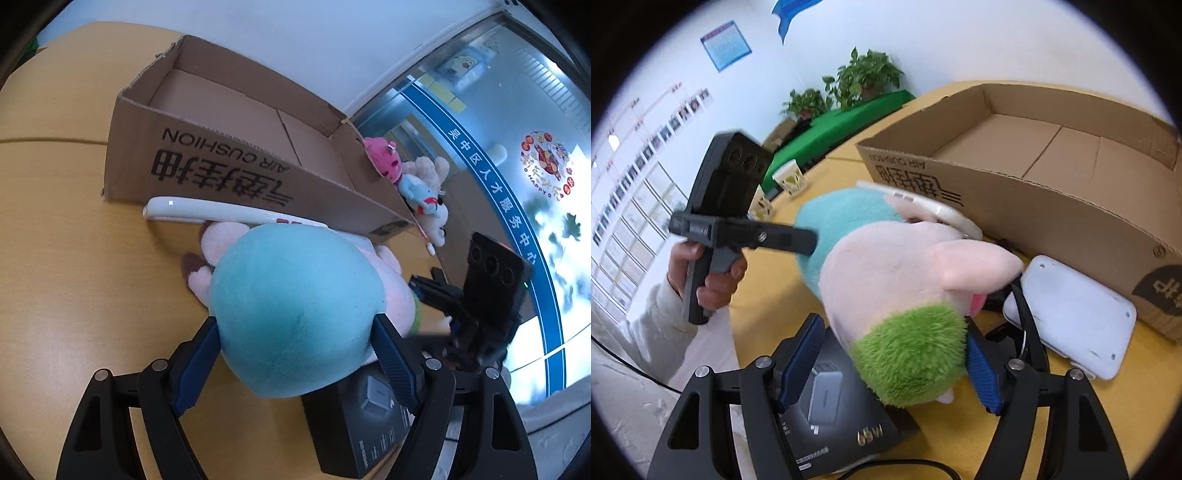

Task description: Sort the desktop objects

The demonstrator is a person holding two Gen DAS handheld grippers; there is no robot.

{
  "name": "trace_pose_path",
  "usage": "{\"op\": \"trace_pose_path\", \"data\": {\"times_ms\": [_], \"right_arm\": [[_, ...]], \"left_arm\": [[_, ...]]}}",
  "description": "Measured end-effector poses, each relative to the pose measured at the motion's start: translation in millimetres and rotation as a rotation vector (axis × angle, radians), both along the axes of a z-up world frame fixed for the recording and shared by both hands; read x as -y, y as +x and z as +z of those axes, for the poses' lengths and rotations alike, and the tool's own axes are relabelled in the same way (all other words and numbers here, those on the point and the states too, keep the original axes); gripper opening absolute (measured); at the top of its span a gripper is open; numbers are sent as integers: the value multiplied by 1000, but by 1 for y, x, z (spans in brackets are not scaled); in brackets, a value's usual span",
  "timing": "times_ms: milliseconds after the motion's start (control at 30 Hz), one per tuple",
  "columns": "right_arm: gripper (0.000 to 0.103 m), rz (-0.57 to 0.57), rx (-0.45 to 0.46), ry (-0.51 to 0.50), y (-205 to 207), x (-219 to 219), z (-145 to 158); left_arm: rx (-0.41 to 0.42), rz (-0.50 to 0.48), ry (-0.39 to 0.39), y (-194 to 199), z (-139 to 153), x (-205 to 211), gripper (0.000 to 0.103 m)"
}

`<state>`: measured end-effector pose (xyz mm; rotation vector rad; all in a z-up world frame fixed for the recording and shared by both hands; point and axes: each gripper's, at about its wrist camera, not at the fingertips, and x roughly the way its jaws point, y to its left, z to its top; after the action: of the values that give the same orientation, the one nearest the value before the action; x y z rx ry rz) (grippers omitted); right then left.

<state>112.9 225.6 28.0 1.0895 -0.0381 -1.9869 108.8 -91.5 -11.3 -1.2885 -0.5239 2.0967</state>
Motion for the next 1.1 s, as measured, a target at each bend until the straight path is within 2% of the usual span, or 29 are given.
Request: {"op": "trace_pose_path", "data": {"times_ms": [133, 267, 367, 567, 867, 1000, 1100], "right_arm": [[71, -45, 68, -17, -9, -15, -13], [70, -29, 20, 56, -6, 2, -9], [68, -37, 6, 28, -3, -3, 3], [68, -70, -157, -18, 12, -26, 73], [68, -152, -549, -47, -20, -36, 211], [68, -172, -658, -49, -42, -34, 256], [68, -176, -696, -43, -68, -29, 277]], "left_arm": [[4, -12, -13, 7, -5, -9, 79], [-44, -12, -59, 10, 11, -17, 71], [-91, -15, -71, 16, 35, -25, 70], [-285, -26, -67, 21, 111, -39, 70], [-715, -21, -118, -23, 261, -59, 71], [-786, -9, -95, -54, 304, -55, 71], [-807, 6, -100, -79, 319, -51, 71]]}}
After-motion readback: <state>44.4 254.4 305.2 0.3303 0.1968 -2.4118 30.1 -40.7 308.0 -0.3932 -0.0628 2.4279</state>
